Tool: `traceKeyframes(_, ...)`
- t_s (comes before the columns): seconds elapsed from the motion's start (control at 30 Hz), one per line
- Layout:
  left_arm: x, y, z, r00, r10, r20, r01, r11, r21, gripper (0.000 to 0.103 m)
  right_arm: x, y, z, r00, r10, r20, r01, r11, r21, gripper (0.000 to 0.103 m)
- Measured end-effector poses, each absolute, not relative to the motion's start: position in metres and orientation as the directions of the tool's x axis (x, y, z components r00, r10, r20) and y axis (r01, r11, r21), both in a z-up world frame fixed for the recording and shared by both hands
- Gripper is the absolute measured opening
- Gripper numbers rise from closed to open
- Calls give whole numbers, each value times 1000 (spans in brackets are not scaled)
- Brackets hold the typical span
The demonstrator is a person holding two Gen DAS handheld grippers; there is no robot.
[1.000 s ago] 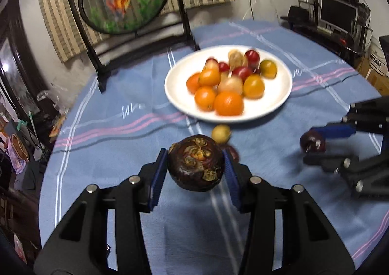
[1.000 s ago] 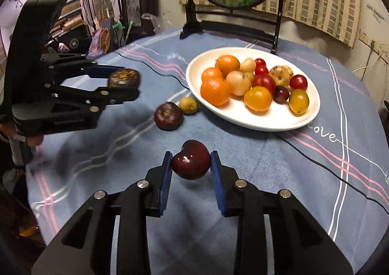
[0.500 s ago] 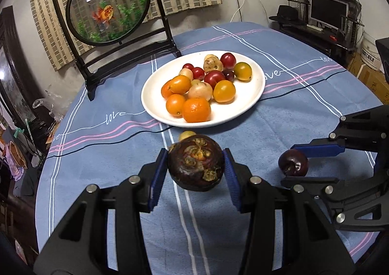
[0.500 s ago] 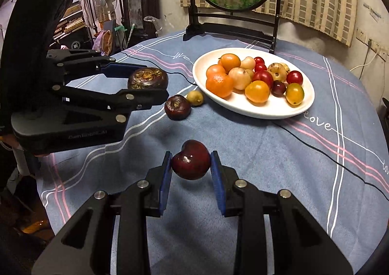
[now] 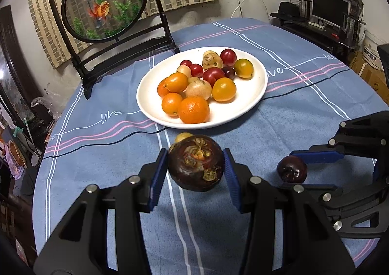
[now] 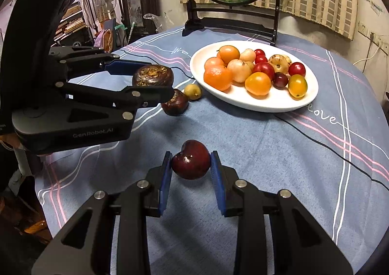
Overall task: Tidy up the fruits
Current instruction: 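Carry the dark purple fruit and dark red plum over the plate with both grippers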
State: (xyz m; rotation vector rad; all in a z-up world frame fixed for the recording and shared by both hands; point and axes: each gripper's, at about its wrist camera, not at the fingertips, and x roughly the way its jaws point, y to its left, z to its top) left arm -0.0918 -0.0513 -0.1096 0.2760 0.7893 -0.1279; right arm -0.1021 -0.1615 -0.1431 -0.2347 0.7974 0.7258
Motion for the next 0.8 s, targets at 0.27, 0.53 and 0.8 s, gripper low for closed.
traceKeyframes(0.27, -78, -49, -104, 703, -21, -711, 199, 966, 168, 46, -93, -164, -136, 494, 508, -706, -667, 742, 68, 32)
traceKeyframes(0.53, -47, -39, -84, 727, -12, -687, 153, 978, 145, 46, -65, -174, -106, 567, 496, -658, -627, 778, 45, 32)
traceKeyframes(0.8, -9, -42, -73, 739, 18, -673, 130, 977, 168, 46, -23, -177, -84, 627, 467, -623, -572, 819, 38, 32)
